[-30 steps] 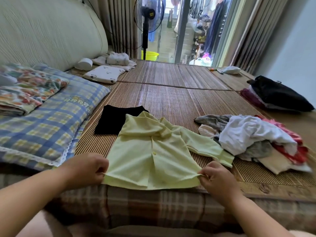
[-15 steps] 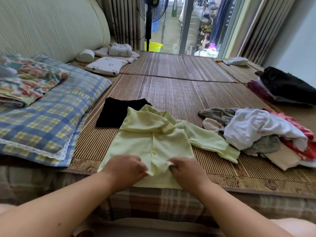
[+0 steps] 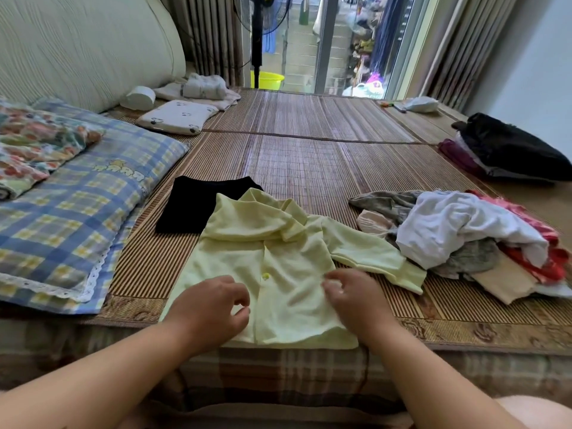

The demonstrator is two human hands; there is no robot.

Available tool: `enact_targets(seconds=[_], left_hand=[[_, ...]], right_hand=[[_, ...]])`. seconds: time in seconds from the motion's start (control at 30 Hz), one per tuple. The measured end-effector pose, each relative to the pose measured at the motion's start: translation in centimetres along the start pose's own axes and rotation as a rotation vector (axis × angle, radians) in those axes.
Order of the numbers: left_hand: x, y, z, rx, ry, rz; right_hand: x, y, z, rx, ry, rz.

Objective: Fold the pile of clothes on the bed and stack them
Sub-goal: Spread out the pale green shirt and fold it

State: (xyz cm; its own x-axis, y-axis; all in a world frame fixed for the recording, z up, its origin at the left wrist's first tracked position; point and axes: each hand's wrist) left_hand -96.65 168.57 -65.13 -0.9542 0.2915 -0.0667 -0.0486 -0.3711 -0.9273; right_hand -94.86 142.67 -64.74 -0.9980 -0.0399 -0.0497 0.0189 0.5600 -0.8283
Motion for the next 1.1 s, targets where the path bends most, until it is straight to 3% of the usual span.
enact_targets(seconds=[0.07, 0.1, 0.17, 0.3, 0.4, 0.47, 0.57, 0.7, 0.77, 0.93, 1.0, 1.1], left_hand=[[-1.4, 0.2, 0.4, 0.018, -0.019, 0.008], [-2.1, 0.2, 0.6, 0.026, -0.029, 0.011], [-3.9, 0.6, 1.2, 0.033, -0.045, 0.011], [-7.7, 1.0, 2.1, 0.003, -0.077, 0.002], [-10.8, 1.0, 2.2, -0.023, -0.072, -0.015], [-12.8, 0.9, 1.8, -0.064, -0.083, -0.035], [-15.8, 0.7, 0.3, -0.135, -0.137, -0.081], [-19.0, 0.0, -2.7, -0.151, -0.222, -0.161], [-19.4, -0.3, -4.0, -0.222, -0.222, -0.231], [-20.2, 0.2, -3.8, -0.305, 0.083, -0.110], [-21.3, 1.0, -1.4, -0.336, 0.196, -0.157], [-22.7, 1.0, 1.3, -0.460, 0.187, -0.281]], right_hand=[[-2.3, -1.6, 3.3, 0.147, 0.167, 0.196], [-3.3, -2.4, 4.7, 0.218, 0.235, 0.185], [-5.4, -3.8, 7.1, 0.333, 0.286, 0.072], [-9.3, -5.4, 8.1, 0.567, 0.214, -0.117], [-11.3, -5.8, 7.3, 0.700, 0.301, -0.297], [-12.0, -6.0, 6.9, 0.650, 0.339, -0.327], [-12.9, -6.6, 6.1, 0.533, 0.256, -0.280], [-14.3, -11.6, 5.5, 0.112, 0.281, -0.166], [-15.0, -14.9, 5.7, 0.072, 0.296, -0.182], [-16.9, -18.2, 6.8, 0.020, 0.375, -0.226], [-17.4, -18.0, 6.9, -0.003, 0.387, -0.246], [-17.7, -17.1, 7.0, -0.053, 0.413, -0.259]])
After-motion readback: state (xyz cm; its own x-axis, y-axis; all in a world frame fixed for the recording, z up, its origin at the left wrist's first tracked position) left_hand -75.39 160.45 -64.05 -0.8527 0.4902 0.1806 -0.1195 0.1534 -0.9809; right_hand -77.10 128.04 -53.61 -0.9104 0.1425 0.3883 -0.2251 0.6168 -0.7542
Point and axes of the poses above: each hand's wrist, its own x-axis away from the middle knuckle, its own y-axis out of the palm, z = x × y, and after that the axes turned 5 degrees about x, right-handed
